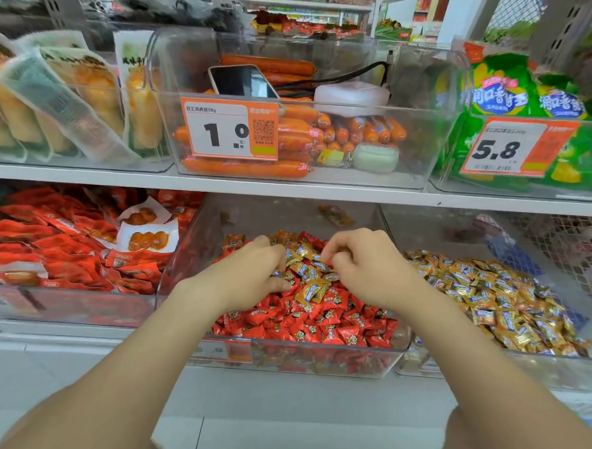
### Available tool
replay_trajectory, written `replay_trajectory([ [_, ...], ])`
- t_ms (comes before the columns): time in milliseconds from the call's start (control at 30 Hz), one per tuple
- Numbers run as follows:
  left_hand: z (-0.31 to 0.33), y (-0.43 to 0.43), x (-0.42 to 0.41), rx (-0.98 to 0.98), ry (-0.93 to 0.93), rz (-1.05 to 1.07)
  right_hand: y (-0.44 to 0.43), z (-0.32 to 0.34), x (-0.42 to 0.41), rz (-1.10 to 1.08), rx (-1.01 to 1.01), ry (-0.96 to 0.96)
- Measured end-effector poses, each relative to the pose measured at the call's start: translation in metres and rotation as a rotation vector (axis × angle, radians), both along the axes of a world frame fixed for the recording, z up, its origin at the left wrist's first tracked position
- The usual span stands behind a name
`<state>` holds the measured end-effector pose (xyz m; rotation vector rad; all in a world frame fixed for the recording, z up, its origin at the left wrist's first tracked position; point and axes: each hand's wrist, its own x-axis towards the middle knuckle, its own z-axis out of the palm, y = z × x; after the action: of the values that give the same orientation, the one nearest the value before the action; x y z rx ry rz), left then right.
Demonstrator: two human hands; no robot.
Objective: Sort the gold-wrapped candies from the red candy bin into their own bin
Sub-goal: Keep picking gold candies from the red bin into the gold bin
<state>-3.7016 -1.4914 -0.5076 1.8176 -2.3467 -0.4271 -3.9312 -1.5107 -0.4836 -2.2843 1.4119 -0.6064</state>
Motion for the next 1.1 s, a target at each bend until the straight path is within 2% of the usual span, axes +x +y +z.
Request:
replay_trajectory([
  [167, 0.002, 0.001, 0.005, -0.125, 0.113, -0.007, 0.000, -0.016, 0.010, -0.021, -0.018, 0.323],
  [233, 0.004, -0.001, 0.004, -0.156, 0.138, -0.004, -0.001, -0.020, 0.015, 0.003, -0.020, 0.349],
  [467, 0.007, -0.019, -0.007, -0.289, -0.005, 0.154, -0.004, -0.008, 0.004, 0.073, 0.135, 0.172],
  [567, 0.002, -0.031, -0.004, -0.282, 0.042, 0.095, -0.009, -0.007, -0.009, 0.065, 0.197, 0.059],
  [667, -0.006, -0.045, -0.003, -0.247, 0.102, -0.027, -0.013, -0.004, -0.016, 0.017, 0.366, -0.179],
  [733, -0.012, -0.053, -0.004, -0.196, 0.077, -0.099, -0.012, -0.003, -0.018, 0.014, 0.413, -0.236],
  [900, -0.020, -0.061, -0.008, -0.016, 0.022, -0.188, -0.015, -0.006, -0.015, -0.016, 0.365, -0.349],
  [1000, -0.016, -0.059, -0.005, 0.043, 0.052, -0.186, -0.019, -0.007, -0.012, -0.065, 0.211, -0.270],
  [1100, -0.013, -0.053, -0.006, 0.092, 0.042, -0.183, -0.016, -0.010, -0.009, -0.005, 0.115, -0.135],
])
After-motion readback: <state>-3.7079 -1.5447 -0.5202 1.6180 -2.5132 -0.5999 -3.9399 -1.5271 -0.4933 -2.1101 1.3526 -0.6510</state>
